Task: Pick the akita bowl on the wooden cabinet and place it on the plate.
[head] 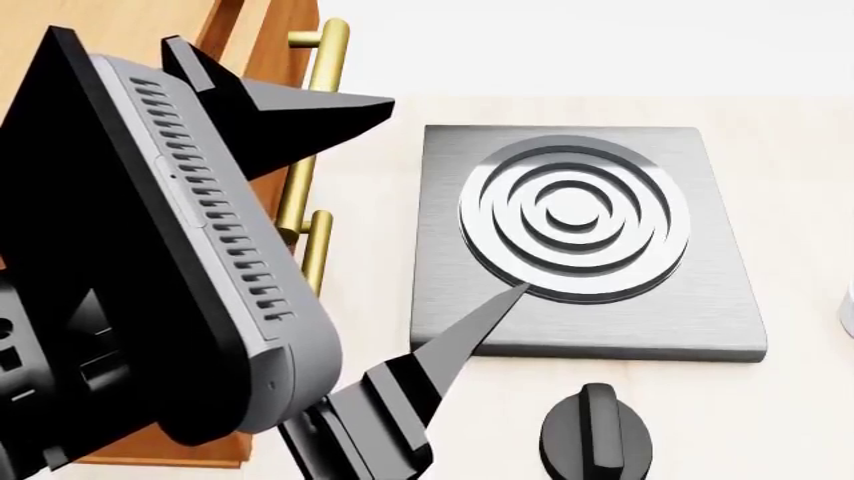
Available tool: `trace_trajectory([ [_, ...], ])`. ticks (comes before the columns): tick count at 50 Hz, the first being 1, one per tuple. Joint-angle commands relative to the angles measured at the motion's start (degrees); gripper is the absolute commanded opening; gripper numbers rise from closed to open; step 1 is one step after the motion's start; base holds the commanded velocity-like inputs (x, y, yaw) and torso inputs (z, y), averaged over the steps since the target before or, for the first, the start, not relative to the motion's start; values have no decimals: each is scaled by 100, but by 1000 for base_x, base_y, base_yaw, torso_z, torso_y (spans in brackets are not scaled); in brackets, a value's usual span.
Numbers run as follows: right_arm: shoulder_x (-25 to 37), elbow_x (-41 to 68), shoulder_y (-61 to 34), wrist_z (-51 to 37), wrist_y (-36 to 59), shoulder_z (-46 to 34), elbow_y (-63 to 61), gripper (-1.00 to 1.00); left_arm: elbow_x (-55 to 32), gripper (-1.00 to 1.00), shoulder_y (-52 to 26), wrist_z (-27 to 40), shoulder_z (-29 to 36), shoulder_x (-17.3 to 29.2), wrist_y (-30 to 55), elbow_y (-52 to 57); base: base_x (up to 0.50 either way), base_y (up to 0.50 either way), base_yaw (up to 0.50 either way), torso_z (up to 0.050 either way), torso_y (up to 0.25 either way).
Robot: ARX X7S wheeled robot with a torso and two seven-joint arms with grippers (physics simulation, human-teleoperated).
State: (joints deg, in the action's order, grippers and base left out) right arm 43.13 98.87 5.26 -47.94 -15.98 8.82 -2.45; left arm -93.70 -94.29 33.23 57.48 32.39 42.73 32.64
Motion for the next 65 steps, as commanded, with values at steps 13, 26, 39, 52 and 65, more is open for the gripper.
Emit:
trace_trajectory([
  [13, -123, -64, 132, 167, -46, 140, 236, -100, 73, 100, 46, -49, 27, -27, -12, -38, 0, 0, 0, 0, 1],
  [26, -178, -75, 88, 215, -6, 81, 391, -100, 115, 100, 98, -74, 44, -25, -28, -50, 0, 0, 0, 1, 0],
  [39, -137, -223, -123, 261, 137, -144, 566, -100, 160, 100, 169, -105, 50, 11, -56, -46, 0, 0, 0, 0, 0],
  [52, -114, -260, -106, 357, 189, -165, 530, 100, 135, 100, 154, -89, 34, 31, -58, -40, 0, 0, 0, 0, 1],
  [65, -48, -322, 129, 267, 97, 1, 224, 100, 117, 100, 137, -91, 18, 63, -52, -55, 0, 0, 0, 0, 0],
])
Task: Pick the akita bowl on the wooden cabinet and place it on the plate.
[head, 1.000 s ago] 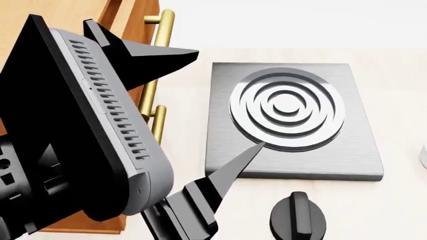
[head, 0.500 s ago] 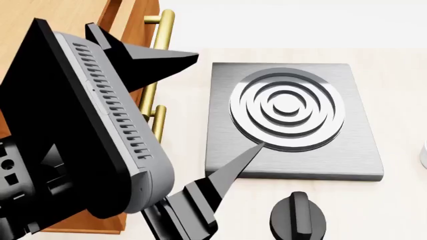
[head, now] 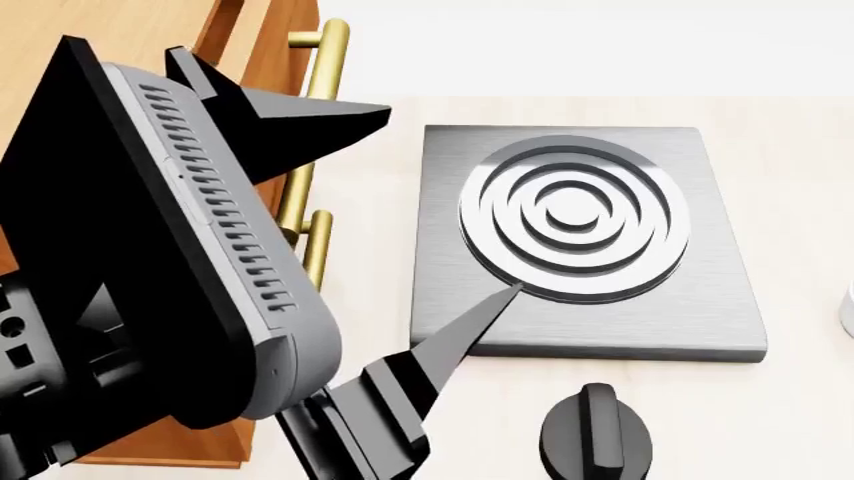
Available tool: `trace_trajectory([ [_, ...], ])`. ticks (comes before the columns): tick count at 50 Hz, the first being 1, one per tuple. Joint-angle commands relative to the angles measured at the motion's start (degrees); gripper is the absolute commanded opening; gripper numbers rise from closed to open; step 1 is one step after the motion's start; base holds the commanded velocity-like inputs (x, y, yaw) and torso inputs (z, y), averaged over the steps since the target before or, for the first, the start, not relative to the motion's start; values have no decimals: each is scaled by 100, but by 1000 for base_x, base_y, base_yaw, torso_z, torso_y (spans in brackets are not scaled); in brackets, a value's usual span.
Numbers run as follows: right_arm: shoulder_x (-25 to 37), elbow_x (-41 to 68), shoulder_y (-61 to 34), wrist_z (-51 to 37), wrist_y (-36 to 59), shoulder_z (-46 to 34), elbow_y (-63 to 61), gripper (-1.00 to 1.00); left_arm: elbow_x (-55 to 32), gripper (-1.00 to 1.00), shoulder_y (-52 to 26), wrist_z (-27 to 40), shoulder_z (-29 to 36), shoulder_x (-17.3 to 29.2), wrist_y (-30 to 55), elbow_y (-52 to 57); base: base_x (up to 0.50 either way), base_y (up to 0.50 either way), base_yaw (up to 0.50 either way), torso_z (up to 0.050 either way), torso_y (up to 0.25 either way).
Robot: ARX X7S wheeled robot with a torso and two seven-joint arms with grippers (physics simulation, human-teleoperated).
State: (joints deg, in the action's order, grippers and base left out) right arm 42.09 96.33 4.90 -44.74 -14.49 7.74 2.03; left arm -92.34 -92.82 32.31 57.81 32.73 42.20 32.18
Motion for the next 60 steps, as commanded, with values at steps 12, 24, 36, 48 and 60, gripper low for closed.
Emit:
trace_trajectory([
  [12, 204, -118, 700, -270, -258, 572, -852, 100, -82, 100, -34, 75, -35, 71, 10, 49, 0, 0, 0, 0, 0],
  [24, 246, -203, 1250, -433, -466, 1053, -1215, 100, -117, 100, -42, 115, -41, 91, 16, 67, 0, 0, 0, 0, 0],
  [36, 483, -562, 1636, -839, -603, 1513, -2004, 100, -125, 100, -64, 103, -45, 76, 21, 48, 0, 0, 0, 0, 0],
  [48, 920, -799, 1988, -1309, -562, 2221, -3089, 100, -142, 100, -82, 114, -49, 68, 26, 53, 0, 0, 0, 0, 0],
  [60, 1121, -759, 2289, -1488, -443, 2934, -3843, 100, -139, 100, -51, 117, -58, 99, 7, 69, 0, 0, 0, 0, 0],
])
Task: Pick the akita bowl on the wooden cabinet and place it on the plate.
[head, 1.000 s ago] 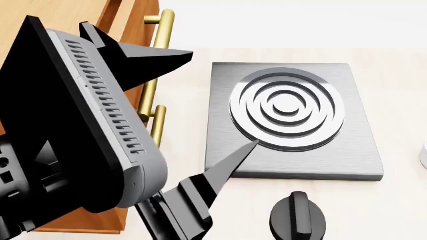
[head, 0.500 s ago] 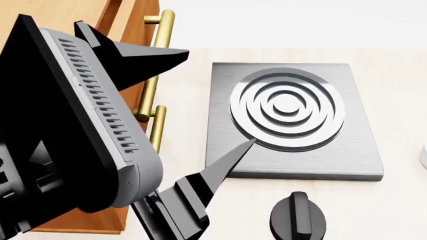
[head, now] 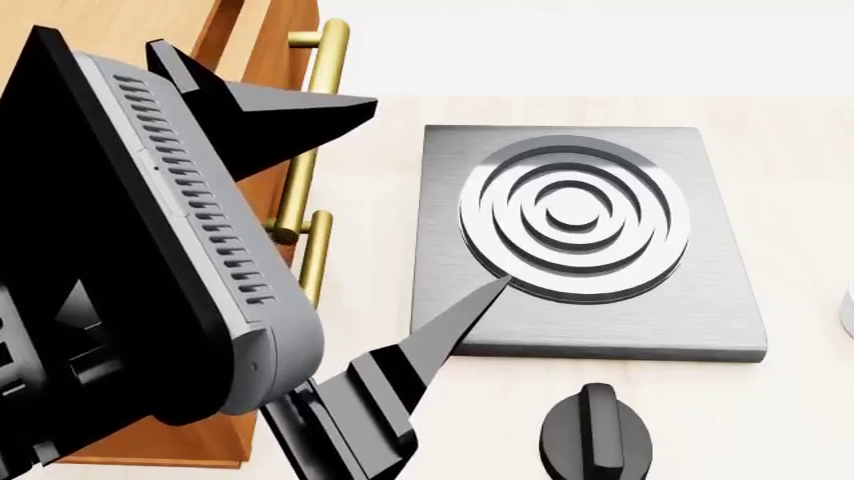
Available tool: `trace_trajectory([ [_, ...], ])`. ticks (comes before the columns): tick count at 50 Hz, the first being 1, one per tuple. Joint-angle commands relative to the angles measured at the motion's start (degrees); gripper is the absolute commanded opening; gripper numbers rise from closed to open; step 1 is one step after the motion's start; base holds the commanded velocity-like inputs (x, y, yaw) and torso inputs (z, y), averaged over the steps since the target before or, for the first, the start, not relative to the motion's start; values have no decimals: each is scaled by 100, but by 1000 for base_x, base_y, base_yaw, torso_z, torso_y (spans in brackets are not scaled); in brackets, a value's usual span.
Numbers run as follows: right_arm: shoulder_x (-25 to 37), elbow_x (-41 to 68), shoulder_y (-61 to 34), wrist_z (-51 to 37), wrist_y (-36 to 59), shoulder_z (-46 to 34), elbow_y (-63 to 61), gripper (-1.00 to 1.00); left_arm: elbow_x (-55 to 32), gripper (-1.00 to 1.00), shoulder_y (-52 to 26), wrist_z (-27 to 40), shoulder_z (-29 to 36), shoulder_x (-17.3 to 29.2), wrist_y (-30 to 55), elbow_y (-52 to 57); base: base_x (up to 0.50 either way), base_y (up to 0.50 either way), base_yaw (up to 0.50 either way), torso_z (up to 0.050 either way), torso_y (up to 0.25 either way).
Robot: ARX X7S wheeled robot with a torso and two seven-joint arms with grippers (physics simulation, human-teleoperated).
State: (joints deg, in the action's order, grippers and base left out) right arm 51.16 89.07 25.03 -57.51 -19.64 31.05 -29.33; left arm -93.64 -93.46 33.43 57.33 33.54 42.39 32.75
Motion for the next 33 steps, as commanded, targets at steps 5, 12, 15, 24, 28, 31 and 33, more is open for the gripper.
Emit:
trace_trajectory([
  [5, 263, 24, 367, -272, 125, 901, -944, 100, 26, 100, 37, -24, -5, 22, -21, 0, 0, 0, 0, 0, 0],
  [12, 270, 135, 412, -244, 165, 1157, -1177, 100, 46, 100, 66, -31, -1, 35, -31, 4, 0, 0, 0, 0, 0],
  [15, 305, 169, 455, -290, 208, 1343, -1324, 100, 41, 100, 61, -16, 0, 33, -27, 13, 0, 0, 0, 0, 0],
  [24, 498, 305, 493, -446, 341, 1837, -1693, 100, 23, 100, 57, -19, -18, 51, -37, 23, 0, 0, 0, 0, 0],
  [28, 570, 379, 445, -452, 360, 1896, -1797, 100, 46, 100, 85, -47, -18, 68, -49, 14, 0, 0, 0, 0, 0],
  [31, 665, 451, 456, -528, 430, 2126, -1933, 100, 42, 100, 75, -49, -20, 69, -45, 7, 0, 0, 0, 0, 0],
  [33, 681, 521, 453, -520, 449, 2209, -1982, 100, 27, 100, 61, -39, -23, 63, -40, 9, 0, 0, 0, 0, 0],
])
